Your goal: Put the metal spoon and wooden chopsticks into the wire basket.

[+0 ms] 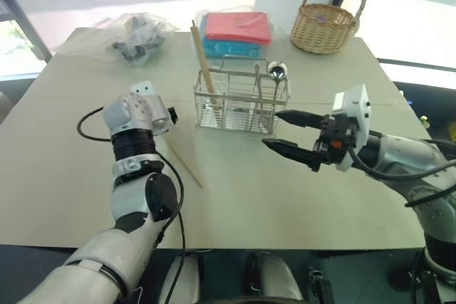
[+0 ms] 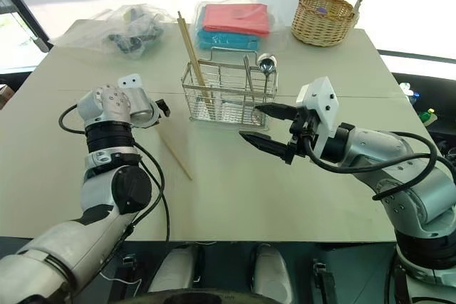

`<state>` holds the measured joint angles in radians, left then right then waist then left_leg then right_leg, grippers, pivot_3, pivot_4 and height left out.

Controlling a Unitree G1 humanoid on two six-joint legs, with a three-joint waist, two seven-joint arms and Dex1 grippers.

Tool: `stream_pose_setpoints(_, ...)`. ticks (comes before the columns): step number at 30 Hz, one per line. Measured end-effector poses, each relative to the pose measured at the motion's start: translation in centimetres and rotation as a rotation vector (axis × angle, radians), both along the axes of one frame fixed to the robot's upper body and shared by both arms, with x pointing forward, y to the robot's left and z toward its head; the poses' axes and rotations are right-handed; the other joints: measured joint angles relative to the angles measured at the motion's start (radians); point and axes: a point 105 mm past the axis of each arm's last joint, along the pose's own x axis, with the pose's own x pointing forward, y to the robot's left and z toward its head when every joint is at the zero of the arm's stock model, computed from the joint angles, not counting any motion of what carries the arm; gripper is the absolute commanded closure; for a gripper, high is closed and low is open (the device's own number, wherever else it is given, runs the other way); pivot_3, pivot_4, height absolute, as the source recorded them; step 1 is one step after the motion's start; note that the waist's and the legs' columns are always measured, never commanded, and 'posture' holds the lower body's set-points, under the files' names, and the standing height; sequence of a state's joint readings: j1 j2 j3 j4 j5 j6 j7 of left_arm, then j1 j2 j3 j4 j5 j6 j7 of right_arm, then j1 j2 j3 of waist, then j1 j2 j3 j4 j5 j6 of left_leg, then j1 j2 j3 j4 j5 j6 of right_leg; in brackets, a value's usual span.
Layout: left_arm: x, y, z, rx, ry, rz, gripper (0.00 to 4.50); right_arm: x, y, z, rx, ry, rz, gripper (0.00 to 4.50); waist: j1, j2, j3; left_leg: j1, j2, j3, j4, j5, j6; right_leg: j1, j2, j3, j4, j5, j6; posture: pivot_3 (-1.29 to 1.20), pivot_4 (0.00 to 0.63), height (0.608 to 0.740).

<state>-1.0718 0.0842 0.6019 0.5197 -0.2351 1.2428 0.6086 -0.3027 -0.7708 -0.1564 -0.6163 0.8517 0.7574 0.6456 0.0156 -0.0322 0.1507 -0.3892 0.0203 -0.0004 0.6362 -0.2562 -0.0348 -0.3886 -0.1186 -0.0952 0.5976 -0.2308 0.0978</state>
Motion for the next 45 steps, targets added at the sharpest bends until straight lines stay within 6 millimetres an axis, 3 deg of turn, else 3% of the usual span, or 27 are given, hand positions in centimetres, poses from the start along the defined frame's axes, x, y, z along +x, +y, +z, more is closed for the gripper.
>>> stream_pose_setpoints(1,0.1,0.2,-0.2,0.007,0.004,0.011,1.09,0.0,-0.1,0.0,0.002,-0.002,-0.009,1.01,-0.001,0.002,-0.001,0.000,0.000,0.000,0.000,0.000,0.000,0.000,0.000,0.000,0.000,0.000,0.000,0.00,0.150,0.703)
stream_pose_setpoints(8,0.2,1.3,-0.6,0.009,0.001,0.069,4.48,0.0,-0.3,0.2,0.014,-0.004,-0.025,1.01,0.006,0.006,-0.004,0.001,-0.001,0.000,-0.001,0.000,0.000,0.001,0.000,0.000,0.000,0.000,0.000,0.00,0.150,0.703)
stream_pose_setpoints(14,0.4,1.4,-0.4,-0.007,-0.014,0.081,4.48,0.0,-0.3,0.1,0.015,-0.002,-0.028,1.01,0.020,0.006,-0.004,0.001,-0.001,0.000,-0.001,0.000,0.000,0.000,-0.001,0.000,0.000,0.000,0.000,0.00,0.150,0.703)
stream_pose_setpoints(16,0.8,2.4,-0.3,-0.007,-0.047,0.099,4.48,0.0,-0.3,0.2,0.014,-0.003,-0.024,1.01,0.019,0.006,-0.004,0.001,-0.001,0.000,-0.001,0.000,0.000,-0.001,0.000,0.000,0.000,0.000,0.000,0.00,0.150,0.703)
stream_pose_setpoints(18,1.4,5.2,0.7,0.042,-0.135,0.144,4.48,-0.1,-0.3,0.2,0.012,-0.002,-0.018,1.01,0.011,0.002,-0.002,-0.001,0.000,0.000,-0.003,0.000,-0.001,-0.004,0.001,0.000,0.000,0.000,0.000,0.00,0.150,0.703)
stream_pose_setpoints(20,1.9,8.7,2.6,0.108,-0.248,0.205,4.48,-0.1,-0.3,0.2,0.008,-0.003,-0.015,1.01,0.002,0.001,-0.002,-0.002,0.000,0.000,-0.004,0.001,-0.001,-0.005,0.001,0.000,0.000,0.000,0.000,0.00,0.150,0.703)
stream_pose_setpoints(22,2.4,11.6,6.0,0.161,-0.401,0.259,4.48,0.0,-0.4,0.3,0.002,-0.005,-0.015,1.01,0.000,0.000,-0.001,-0.002,0.000,0.000,-0.005,0.001,-0.001,-0.005,0.001,0.000,0.000,0.000,0.000,0.00,0.150,0.703)
stream_pose_setpoints(25,3.8,12.6,12.8,0.169,-0.734,0.218,4.48,0.1,-0.3,0.5,0.004,-0.012,-0.015,1.01,0.014,-0.002,0.000,-0.004,-0.001,0.001,-0.004,0.001,-0.001,-0.004,0.000,-0.001,-0.002,0.000,0.000,0.00,0.150,0.703)
stream_pose_setpoints(26,4.1,12.4,17.0,0.172,-0.932,0.149,4.48,0.1,-0.3,0.6,0.004,-0.016,-0.012,1.01,0.022,-0.005,0.001,-0.004,-0.001,0.002,-0.004,0.001,-0.001,-0.005,0.000,-0.001,-0.003,0.000,0.000,0.00,0.150,0.703)
stream_pose_setpoints(27,3.9,12.2,19.5,0.191,-1.037,0.107,4.48,0.1,-0.2,0.7,0.004,-0.018,-0.011,1.01,0.024,-0.005,0.001,-0.004,-0.001,0.001,-0.004,0.001,-0.001,-0.004,0.000,-0.001,-0.003,0.000,0.000,0.00,0.150,0.703)
stream_pose_setpoints(29,2.1,11.4,26.6,0.286,-1.335,-0.027,4.48,0.1,-0.2,0.7,0.006,-0.016,-0.009,1.01,0.025,-0.005,0.001,-0.004,-0.001,0.002,-0.004,0.000,-0.001,-0.004,-0.001,-0.001,-0.004,0.000,0.000,0.00,0.150,0.703)
stream_pose_setpoints(31,0.6,9.5,31.0,0.293,-1.513,-0.141,4.48,0.1,-0.2,0.7,0.007,-0.008,-0.010,1.01,0.028,-0.005,0.001,-0.004,-0.001,0.002,-0.004,0.000,0.000,-0.003,-0.001,-0.001,-0.004,0.000,0.000,0.00,0.150,0.703)
stream_pose_setpoints(33,-0.3,6.7,33.6,0.255,-1.636,-0.282,4.48,0.2,-0.2,0.6,0.009,-0.004,-0.014,1.01,0.030,-0.005,0.001,-0.003,-0.001,0.002,-0.004,0.000,0.000,-0.002,-0.001,-0.001,-0.004,0.000,0.000,0.00,0.150,0.703)
stream_pose_setpoints(36,-0.7,0.9,34.2,0.140,-1.729,-0.541,4.48,0.1,-0.1,0.6,0.017,0.002,-0.018,1.01,0.028,-0.005,0.001,-0.002,-0.001,0.002,-0.003,0.000,0.000,-0.001,-0.001,-0.001,-0.004,0.000,0.000,0.00,0.150,0.703)
stream_pose_setpoints(39,-0.9,-3.1,33.6,0.049,-1.736,-0.708,4.48,0.0,0.0,0.5,0.017,0.004,-0.019,1.01,0.017,-0.004,0.002,-0.002,0.000,0.002,-0.003,0.000,0.000,-0.002,-0.001,-0.001,-0.002,0.000,0.000,0.00,0.150,0.703)
stream_pose_setpoints(45,-1.2,-7.6,31.3,-0.053,-1.693,-0.876,4.48,0.0,-0.4,0.5,0.030,0.018,-0.045,1.01,-0.006,-0.002,0.003,-0.001,0.001,0.002,-0.004,0.000,0.001,-0.003,0.000,0.000,0.000,0.000,0.000,0.00,0.150,0.703)
